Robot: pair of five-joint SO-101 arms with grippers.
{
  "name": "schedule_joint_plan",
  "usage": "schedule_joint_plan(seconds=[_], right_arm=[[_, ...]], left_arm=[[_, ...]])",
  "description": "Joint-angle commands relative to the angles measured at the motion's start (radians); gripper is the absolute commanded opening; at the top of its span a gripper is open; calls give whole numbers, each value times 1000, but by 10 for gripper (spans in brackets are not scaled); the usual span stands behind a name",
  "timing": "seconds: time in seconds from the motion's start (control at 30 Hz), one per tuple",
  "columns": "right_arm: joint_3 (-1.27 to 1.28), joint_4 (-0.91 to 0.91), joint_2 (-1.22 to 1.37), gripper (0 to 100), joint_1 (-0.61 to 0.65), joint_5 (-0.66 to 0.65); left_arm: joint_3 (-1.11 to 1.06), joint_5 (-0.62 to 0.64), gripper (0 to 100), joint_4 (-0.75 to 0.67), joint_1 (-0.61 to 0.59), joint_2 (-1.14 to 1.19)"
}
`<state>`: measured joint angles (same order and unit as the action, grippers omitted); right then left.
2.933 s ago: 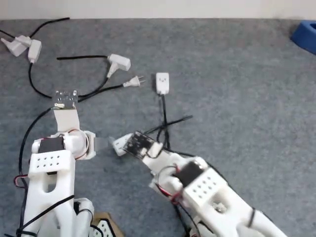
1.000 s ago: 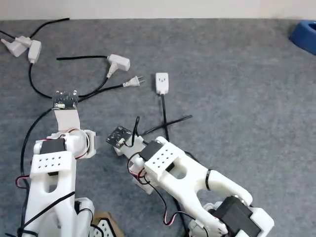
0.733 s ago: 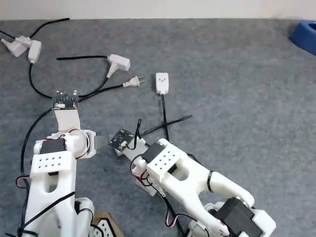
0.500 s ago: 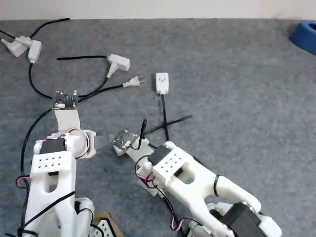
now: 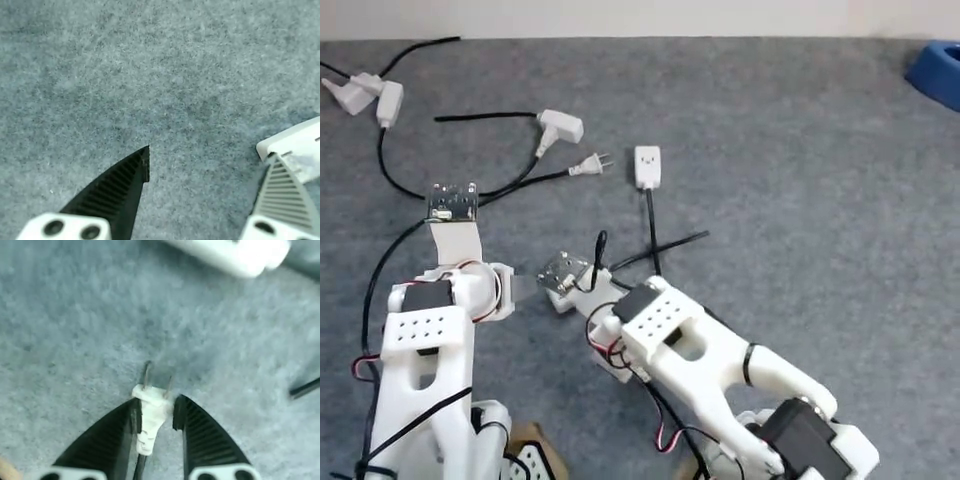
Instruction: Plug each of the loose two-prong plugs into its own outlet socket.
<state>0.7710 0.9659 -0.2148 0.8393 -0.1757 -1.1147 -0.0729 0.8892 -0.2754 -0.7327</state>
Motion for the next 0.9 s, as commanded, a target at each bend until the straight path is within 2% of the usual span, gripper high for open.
schedule_joint_plan(seconds=[0.0, 0.2, 0.4, 0.5, 0.67, 0.73, 0.87], right_arm=[[-150, 22, -5, 63, -53, -11], [-292, 209, -15, 63, -91, -11], [-130, 205, -18, 66, -25, 2], [-51, 186, -18, 67, -7, 86], [-22, 127, -13, 68, 16, 104], [15, 120, -15, 106, 71, 100], [53, 108, -16, 252, 168, 101]], left_arm=[[2, 9, 348, -15, 15, -12], [2, 9, 348, -15, 19, -12], [2, 9, 348, -14, 19, -12], [2, 9, 348, -14, 19, -12], [2, 9, 348, -15, 16, -12], [2, 9, 348, -15, 15, -12], [2, 9, 348, -17, 15, -12]])
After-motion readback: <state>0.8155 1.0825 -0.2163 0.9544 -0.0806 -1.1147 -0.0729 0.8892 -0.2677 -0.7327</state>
